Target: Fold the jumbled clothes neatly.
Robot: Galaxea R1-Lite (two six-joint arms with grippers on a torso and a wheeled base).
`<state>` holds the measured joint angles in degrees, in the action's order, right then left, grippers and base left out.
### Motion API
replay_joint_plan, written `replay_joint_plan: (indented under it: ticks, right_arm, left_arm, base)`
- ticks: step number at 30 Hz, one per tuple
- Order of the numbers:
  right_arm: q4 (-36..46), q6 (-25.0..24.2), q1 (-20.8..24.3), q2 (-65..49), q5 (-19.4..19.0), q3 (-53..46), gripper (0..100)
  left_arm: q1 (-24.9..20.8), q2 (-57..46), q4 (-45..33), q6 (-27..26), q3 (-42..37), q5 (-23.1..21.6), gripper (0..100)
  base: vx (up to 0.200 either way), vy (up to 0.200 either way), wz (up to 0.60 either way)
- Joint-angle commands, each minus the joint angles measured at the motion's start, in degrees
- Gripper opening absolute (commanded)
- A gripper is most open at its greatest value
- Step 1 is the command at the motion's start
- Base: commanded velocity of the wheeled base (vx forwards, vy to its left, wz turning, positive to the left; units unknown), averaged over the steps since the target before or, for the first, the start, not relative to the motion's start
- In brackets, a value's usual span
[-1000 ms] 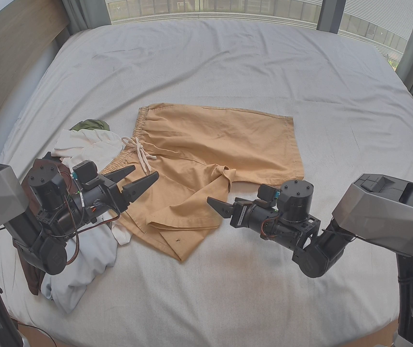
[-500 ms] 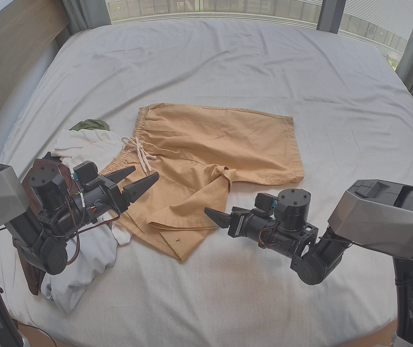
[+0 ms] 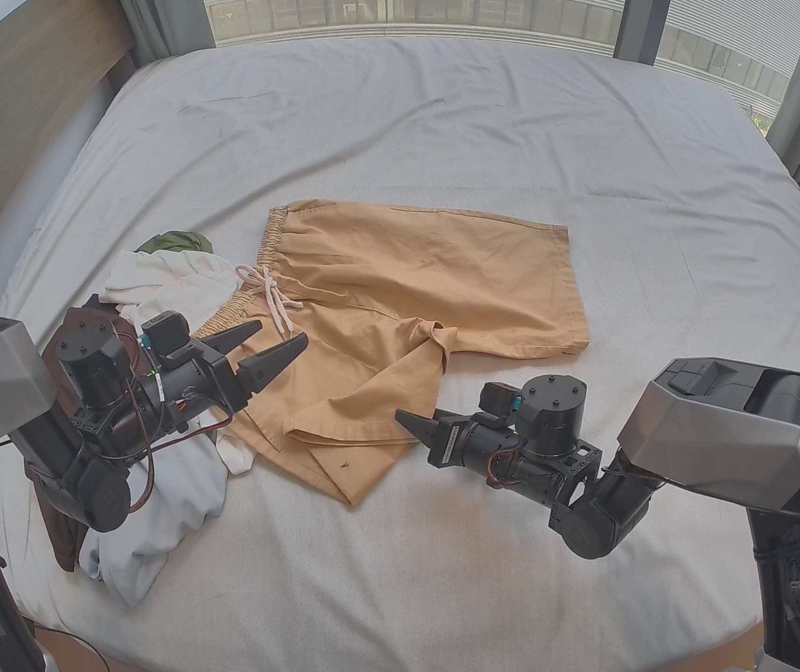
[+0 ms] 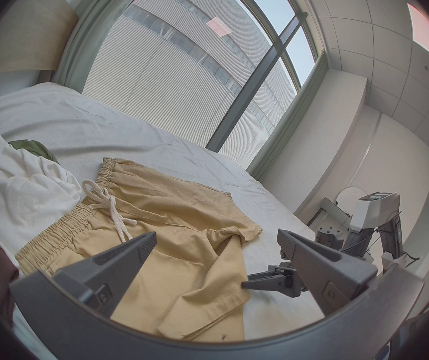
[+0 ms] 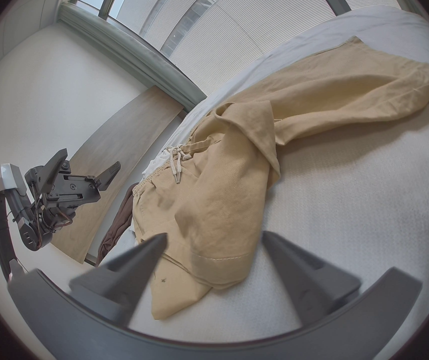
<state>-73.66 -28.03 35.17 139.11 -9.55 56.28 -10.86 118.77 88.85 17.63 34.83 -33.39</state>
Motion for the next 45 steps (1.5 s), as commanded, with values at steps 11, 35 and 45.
replay_joint_plan:
  ticks: [11, 35, 45]
  right_arm:
    - [-3.95, -2.38, 1.13, -6.48, -0.21, -2.76, 0]
    - [17.67, -2.12, 0.95, 5.12, -1.0, 29.23, 0]
    - [19.43, -1.86, 0.78, 8.29, -0.91, 33.36, 0]
  left_arm:
    - [0.4, 1.9, -0.08, -6.47, 0.42, 0.61, 100]
    - [0.49, 2.25, -0.08, -6.82, 0.5, 0.43, 100]
    - [0.58, 2.25, -0.08, -6.82, 0.86, 0.43, 100]
  base:
    - [0.0, 0.0, 0.0]
    - [0.0, 0.0, 0.0]
    - [0.0, 0.0, 0.0]
